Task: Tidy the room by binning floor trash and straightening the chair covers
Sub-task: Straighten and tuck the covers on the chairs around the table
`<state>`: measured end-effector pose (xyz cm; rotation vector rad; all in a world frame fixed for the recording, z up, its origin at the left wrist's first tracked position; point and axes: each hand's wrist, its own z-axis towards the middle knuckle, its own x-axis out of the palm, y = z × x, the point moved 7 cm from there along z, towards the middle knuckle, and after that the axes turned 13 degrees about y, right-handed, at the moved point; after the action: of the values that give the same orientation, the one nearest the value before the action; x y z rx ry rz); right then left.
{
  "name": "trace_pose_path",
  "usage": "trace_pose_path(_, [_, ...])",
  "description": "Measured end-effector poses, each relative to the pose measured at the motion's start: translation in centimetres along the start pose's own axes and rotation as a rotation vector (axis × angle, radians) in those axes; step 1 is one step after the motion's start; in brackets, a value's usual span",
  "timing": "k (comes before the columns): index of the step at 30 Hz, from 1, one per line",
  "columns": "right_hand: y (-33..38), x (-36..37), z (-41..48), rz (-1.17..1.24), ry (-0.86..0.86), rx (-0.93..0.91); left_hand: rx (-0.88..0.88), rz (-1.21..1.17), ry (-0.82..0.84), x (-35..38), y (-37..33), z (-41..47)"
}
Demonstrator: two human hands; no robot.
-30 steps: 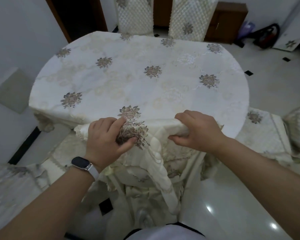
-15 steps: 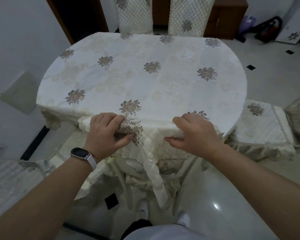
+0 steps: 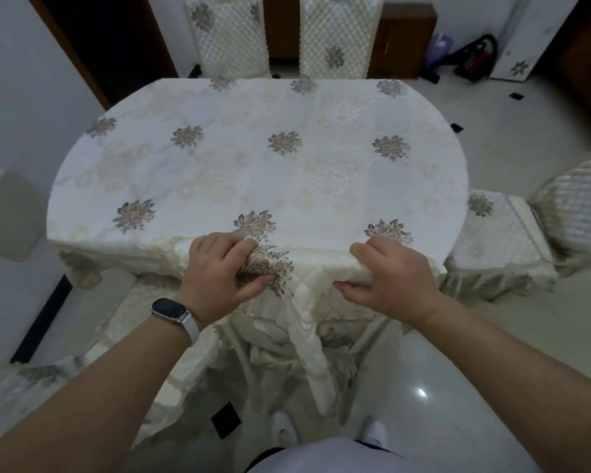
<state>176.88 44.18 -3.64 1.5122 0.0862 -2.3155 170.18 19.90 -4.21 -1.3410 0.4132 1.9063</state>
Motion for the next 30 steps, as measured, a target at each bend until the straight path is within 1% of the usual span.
trace_pose_path(6, [0.5,0.3,-0.4,-0.023,-0.04,0.074,0.083,-0.03,-0.003,0.5,1.3,1.3])
trace_pose_path(15, [1.5,1.2,-0.4,-0.067,-0.046,0.109,0.113,-0.09,0.018,1.7,2.6,1.2])
trace_pose_path(25, [1.8,1.3,-1.0,-0.084,-0.018,0.085,0.096,-0.11,0.001,1.8,1.9,0.1])
trace_pose_path(30, [0.3,1.7,-1.2,-0.084,0.01,0.068,0.047,-0.144,0.015,2.4,0.7,-0.4])
